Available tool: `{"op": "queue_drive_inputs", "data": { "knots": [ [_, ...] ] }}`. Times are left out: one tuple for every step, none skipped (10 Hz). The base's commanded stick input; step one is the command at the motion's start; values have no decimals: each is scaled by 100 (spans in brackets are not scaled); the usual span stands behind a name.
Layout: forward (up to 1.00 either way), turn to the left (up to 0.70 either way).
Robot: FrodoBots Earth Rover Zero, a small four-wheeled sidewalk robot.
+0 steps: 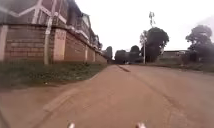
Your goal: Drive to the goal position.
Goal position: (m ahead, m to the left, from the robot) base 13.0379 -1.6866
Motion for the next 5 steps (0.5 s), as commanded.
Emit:
{"op": "queue_drive_inputs", "data": {
  "knots": [
    [70, 0],
    [70, 0],
    [70, 0],
    [70, 0],
    [70, 0]
  ]
}}
